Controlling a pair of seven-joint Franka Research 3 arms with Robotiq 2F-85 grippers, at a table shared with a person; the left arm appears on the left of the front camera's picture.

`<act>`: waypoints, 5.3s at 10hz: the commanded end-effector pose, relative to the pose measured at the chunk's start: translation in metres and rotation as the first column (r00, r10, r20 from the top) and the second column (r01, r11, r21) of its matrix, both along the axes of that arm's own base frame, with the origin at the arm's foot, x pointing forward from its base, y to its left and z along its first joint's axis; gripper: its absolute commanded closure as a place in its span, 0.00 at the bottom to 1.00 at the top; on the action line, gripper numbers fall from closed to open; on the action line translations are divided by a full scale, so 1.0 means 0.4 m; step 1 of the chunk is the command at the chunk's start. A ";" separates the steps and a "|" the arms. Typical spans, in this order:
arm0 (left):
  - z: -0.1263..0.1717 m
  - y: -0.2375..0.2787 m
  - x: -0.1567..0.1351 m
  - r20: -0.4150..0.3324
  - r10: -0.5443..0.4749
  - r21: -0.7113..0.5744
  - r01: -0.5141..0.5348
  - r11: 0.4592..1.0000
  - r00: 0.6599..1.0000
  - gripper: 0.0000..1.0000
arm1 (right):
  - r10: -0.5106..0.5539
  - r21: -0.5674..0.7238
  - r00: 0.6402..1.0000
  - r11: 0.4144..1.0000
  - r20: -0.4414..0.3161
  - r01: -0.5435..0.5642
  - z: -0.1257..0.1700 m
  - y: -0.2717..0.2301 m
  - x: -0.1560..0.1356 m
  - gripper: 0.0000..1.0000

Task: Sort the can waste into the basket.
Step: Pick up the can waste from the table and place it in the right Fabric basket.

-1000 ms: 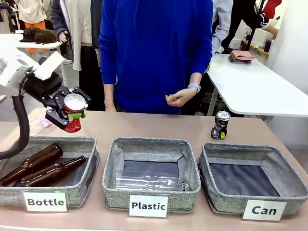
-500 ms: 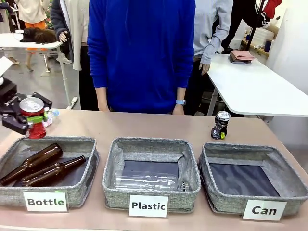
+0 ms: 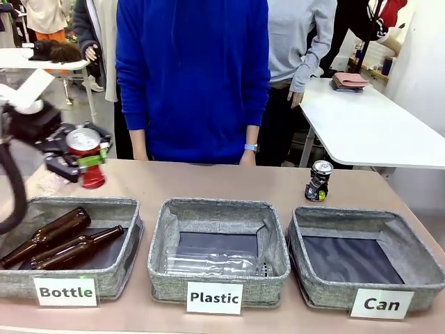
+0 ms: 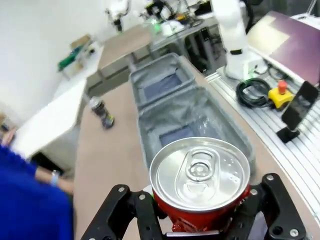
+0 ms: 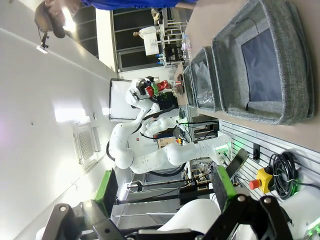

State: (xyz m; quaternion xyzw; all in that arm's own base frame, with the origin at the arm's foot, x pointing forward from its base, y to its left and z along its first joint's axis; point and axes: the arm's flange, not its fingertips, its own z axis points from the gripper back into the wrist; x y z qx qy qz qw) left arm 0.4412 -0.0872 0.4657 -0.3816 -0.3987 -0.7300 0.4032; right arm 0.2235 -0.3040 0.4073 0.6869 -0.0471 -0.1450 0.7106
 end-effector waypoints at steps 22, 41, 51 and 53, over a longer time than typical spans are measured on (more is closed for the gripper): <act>-0.034 -1.489 -0.078 0.139 -0.264 0.290 0.215 0.932 0.955 0.00 | -0.230 -0.047 0.969 0.973 -0.093 0.227 -0.080 -0.127 -0.204 0.00; 0.078 -0.672 0.103 -0.276 0.129 0.435 0.004 0.900 0.953 0.00 | 0.057 -0.217 0.995 0.975 0.088 -0.037 0.118 0.218 0.169 0.00; -0.177 0.551 0.205 -0.944 0.042 -0.156 -0.553 0.819 0.328 0.00 | 0.407 -0.186 0.910 0.903 0.083 -0.387 0.229 0.654 0.425 0.00; -0.245 0.605 0.178 -0.942 -0.004 -0.198 -0.549 0.812 0.334 0.00 | 0.377 -0.070 0.923 0.925 0.072 -0.373 0.202 0.633 0.446 0.00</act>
